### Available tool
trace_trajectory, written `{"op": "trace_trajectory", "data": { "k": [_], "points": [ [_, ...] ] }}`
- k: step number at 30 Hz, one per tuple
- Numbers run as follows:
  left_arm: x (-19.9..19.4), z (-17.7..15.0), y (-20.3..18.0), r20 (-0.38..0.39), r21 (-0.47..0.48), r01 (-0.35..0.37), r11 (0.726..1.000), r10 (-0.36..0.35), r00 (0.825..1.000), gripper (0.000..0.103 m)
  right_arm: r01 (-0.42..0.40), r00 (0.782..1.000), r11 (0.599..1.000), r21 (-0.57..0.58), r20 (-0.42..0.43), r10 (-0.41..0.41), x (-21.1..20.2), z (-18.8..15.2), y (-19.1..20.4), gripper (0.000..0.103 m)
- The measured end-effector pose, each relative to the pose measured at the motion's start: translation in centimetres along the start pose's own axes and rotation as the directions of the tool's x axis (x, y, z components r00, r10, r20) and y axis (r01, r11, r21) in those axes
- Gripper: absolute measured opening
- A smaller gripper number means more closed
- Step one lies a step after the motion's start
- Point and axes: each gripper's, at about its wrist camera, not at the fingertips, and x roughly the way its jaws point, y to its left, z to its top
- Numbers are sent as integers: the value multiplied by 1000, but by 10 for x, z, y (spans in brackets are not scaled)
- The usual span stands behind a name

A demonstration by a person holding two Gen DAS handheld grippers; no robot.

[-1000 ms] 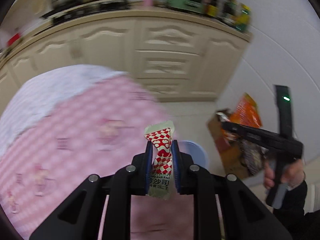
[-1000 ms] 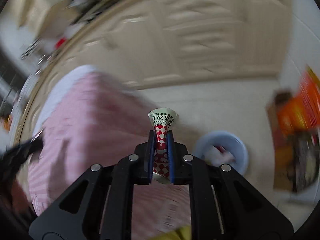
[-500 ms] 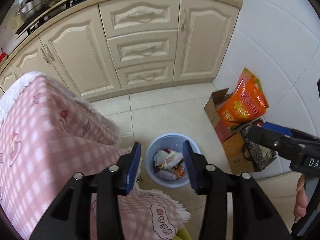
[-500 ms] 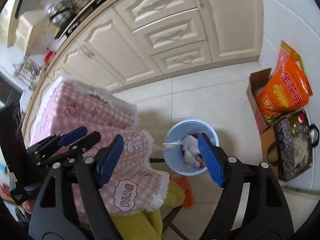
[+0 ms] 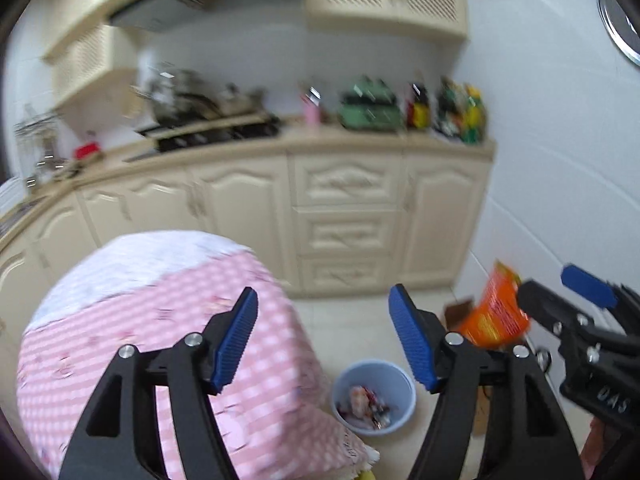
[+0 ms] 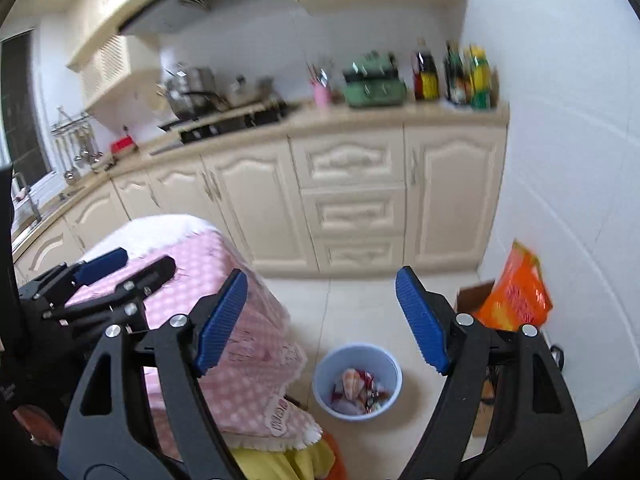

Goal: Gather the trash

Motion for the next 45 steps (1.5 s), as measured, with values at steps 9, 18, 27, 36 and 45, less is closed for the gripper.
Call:
{"op": "trace_trajectory", "data": {
  "k": [9,18,27,36,45],
  "points": [
    [-83,-11,30,120,-89,-103,991,113,986,76,-103,992,990,-96,60,109,-46,-10,45,76],
    [-110,-28,32,123,-98,-120,988,132,984,77,-117,990,985,-131,61,126,-60,-19,60,76],
    [-116,-34,35,107,-106,-118,987,130,986,79,-114,990,984,-137,63,123,-65,-23,62,76],
    [-119,-36,40,100,-108,-122,987,133,986,80,-116,991,983,-140,51,125,-66,-25,63,76],
    [-119,-36,43,96,-107,-124,986,134,986,81,-117,991,983,-142,50,125,-66,-26,64,76]
  ]
}}
